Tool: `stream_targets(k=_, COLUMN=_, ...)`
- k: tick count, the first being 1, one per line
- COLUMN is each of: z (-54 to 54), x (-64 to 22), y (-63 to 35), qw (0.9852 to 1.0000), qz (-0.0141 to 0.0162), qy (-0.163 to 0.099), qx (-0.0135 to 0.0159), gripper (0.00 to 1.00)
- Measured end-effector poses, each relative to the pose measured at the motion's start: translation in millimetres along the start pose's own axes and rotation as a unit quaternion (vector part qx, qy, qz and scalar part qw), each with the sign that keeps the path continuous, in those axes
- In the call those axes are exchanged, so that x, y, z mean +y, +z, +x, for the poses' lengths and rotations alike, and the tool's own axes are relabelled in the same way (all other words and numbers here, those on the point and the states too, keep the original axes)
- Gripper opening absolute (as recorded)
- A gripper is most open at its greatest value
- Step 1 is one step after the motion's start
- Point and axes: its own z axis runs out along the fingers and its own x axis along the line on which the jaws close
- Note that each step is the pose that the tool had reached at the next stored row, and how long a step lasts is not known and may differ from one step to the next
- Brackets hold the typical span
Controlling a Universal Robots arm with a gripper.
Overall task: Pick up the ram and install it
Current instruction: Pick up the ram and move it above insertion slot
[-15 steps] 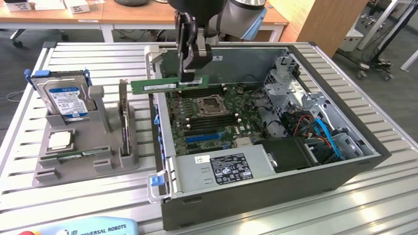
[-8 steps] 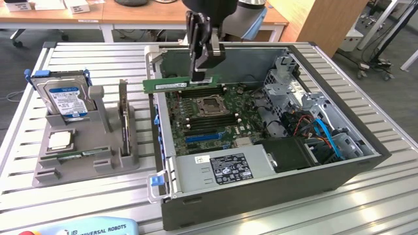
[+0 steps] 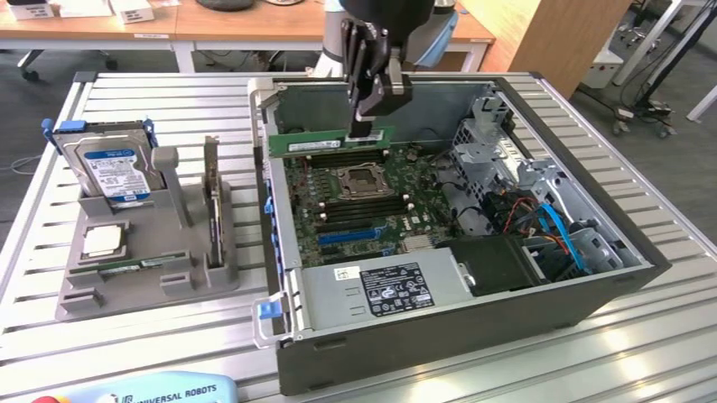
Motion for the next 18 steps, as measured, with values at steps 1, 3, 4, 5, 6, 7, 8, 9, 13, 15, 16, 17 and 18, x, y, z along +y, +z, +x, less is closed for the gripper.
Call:
stream_targets(k=1, z=0.0, x=-2.3, y=-0.1, qw=1.0000, qz=0.0000, qy=0.000, qx=0.0000, gripper=0.11)
stream_targets(k=3, z=-0.2, x=-6.4, y=-0.3, qw=1.0000, qz=0.0000, qy=0.000, qx=0.0000, gripper=0.11)
stream_targets(k=4, z=-0.2, x=-8.4, y=-0.3, qw=1.0000, qz=0.0000, qy=0.000, qx=0.0000, gripper=0.11)
stream_targets(k=5, z=-0.2, x=-10.4, y=-0.4, qw=1.0000, qz=0.0000, qy=0.000, qx=0.0000, gripper=0.11)
stream_targets(k=6, z=-0.3, x=-12.5, y=-0.5, qw=1.0000, qz=0.0000, qy=0.000, qx=0.0000, gripper=0.11)
stream_targets(k=7, z=-0.4, x=-14.6, y=-0.6, qw=1.0000, qz=0.0000, qy=0.000, qx=0.0000, gripper=0.11)
stream_targets(k=8, z=-0.4, x=-16.7, y=-0.7, qw=1.0000, qz=0.0000, qy=0.000, qx=0.0000, gripper=0.11)
stream_targets(k=9, z=-0.5, x=-19.1, y=-0.7, qw=1.0000, qz=0.0000, qy=0.000, qx=0.0000, gripper=0.11)
stream_targets(k=13, z=-0.7, x=-27.8, y=-1.1, qw=1.0000, qz=0.0000, qy=0.000, qx=0.0000, gripper=0.11)
stream_targets(k=15, z=-0.8, x=-31.9, y=-1.2, qw=1.0000, qz=0.0000, qy=0.000, qx=0.0000, gripper=0.11)
stream_targets(k=16, z=-0.8, x=-34.0, y=-1.3, qw=1.0000, qz=0.0000, qy=0.000, qx=0.0000, gripper=0.11)
stream_targets(k=17, z=-0.9, x=-36.0, y=-1.4, qw=1.0000, qz=0.0000, qy=0.000, qx=0.0000, gripper=0.11)
stream_targets(k=18, z=-1.0, x=-38.2, y=-1.5, qw=1.0000, qz=0.0000, qy=0.000, qx=0.0000, gripper=0.11)
